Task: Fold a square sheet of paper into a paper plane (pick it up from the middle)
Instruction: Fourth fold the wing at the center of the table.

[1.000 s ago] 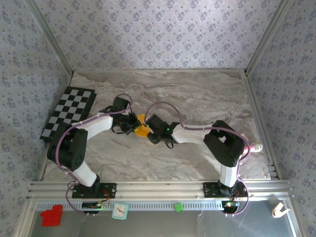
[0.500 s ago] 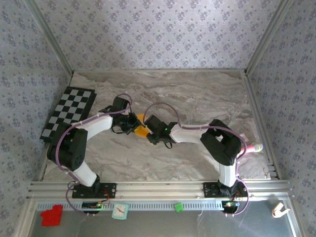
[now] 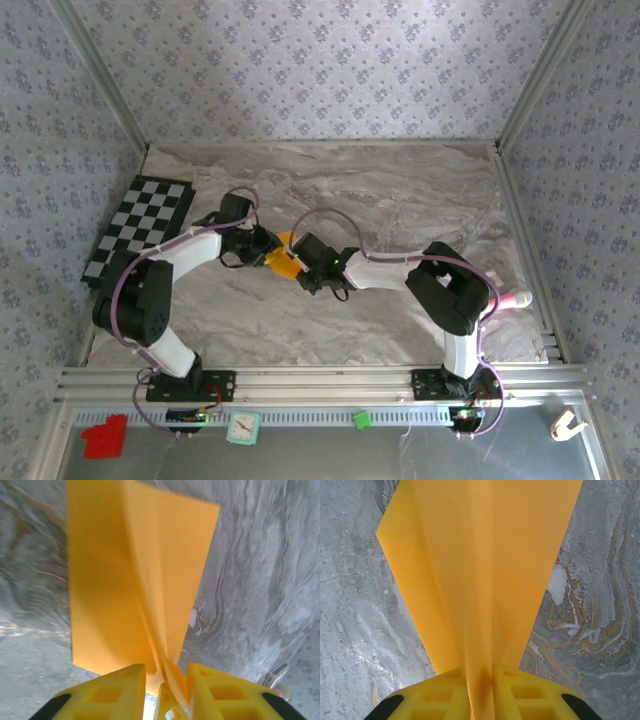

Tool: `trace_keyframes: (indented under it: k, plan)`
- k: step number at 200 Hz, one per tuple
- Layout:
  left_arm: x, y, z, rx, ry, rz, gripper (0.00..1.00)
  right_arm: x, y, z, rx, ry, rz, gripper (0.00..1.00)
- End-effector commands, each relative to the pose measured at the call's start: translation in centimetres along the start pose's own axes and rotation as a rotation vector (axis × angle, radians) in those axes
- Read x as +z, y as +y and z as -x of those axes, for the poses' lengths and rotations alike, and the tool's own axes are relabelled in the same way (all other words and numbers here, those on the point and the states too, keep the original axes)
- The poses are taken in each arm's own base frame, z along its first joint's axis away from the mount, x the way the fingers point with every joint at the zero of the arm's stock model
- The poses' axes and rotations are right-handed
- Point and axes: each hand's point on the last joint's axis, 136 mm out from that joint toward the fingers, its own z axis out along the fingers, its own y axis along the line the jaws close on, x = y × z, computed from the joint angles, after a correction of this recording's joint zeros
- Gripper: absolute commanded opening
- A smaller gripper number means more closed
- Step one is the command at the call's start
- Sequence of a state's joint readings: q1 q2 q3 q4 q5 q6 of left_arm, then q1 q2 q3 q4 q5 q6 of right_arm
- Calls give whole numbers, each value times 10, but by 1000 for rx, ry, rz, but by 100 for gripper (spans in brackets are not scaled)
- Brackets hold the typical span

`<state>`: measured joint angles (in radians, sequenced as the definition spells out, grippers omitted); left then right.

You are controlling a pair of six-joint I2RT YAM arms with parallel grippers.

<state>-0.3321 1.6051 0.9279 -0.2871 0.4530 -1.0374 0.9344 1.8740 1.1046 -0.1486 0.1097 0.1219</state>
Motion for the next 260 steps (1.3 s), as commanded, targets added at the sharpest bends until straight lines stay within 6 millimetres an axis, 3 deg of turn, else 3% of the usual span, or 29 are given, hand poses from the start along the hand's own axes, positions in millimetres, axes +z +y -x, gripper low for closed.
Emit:
trace_keyframes:
  k: [1,22,37,79,154,260]
  plan:
    - [-29,-5,13,-2,-68,-46,35,5,7,-3,-5,12,38,17]
    - [-43,5,21,-27,-126,-61,39,5,8,-1,-2,6,61,17]
    - [-43,14,18,-49,-138,-69,39,5,9,0,9,3,78,17]
    - [-17,29,1,-111,-56,-113,27,8,7,0,45,4,108,17]
    - [21,18,-6,-72,41,-94,16,9,5,2,85,1,156,17]
    - [41,51,-12,-112,63,38,12,9,-1,6,118,0,165,21]
